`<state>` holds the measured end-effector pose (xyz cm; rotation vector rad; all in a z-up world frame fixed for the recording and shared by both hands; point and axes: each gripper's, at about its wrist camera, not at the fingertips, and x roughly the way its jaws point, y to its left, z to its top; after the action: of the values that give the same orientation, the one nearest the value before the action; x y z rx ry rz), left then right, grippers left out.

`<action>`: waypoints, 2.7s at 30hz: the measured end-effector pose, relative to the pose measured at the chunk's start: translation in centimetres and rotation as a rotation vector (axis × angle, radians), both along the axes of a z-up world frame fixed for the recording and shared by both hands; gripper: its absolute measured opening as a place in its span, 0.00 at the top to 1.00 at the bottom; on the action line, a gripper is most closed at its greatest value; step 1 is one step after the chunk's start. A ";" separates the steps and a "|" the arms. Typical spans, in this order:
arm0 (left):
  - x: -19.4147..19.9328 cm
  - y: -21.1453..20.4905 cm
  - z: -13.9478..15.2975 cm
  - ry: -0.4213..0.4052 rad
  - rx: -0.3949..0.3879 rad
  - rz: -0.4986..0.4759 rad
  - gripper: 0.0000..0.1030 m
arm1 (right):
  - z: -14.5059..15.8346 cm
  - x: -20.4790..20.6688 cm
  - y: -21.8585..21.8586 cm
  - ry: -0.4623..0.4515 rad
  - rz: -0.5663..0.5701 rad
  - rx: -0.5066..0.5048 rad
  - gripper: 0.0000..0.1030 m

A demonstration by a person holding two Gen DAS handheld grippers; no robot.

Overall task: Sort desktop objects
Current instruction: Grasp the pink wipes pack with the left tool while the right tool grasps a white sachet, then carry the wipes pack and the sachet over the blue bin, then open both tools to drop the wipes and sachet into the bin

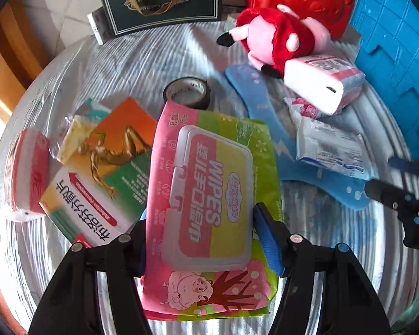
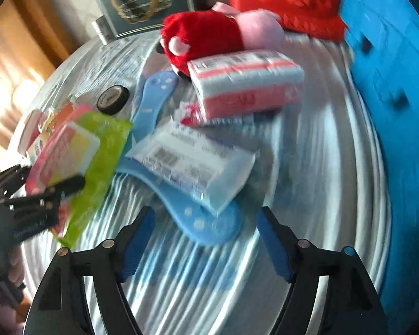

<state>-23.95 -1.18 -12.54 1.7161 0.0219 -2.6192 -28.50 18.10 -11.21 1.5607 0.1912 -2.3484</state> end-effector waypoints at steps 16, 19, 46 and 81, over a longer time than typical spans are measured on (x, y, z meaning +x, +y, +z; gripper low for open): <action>-2.8 0.8 0.3 0.051 -0.063 -0.012 0.40 | -3.8 -4.0 -1.2 -0.075 0.077 0.003 0.35; -1.9 1.1 1.6 0.076 -0.045 -0.022 0.40 | -2.5 -2.4 -1.3 -0.036 0.041 0.027 0.44; 9.2 18.1 30.2 0.723 0.178 -0.369 0.40 | 31.2 18.3 13.3 0.739 -0.356 0.075 0.43; 6.2 42.1 30.7 0.598 0.039 -0.595 0.22 | 25.9 16.1 38.5 0.594 -0.685 0.211 0.18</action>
<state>-17.77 40.97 18.20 0.9764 -0.5065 -3.4756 -12.45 56.63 14.72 1.0551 0.0295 -3.3950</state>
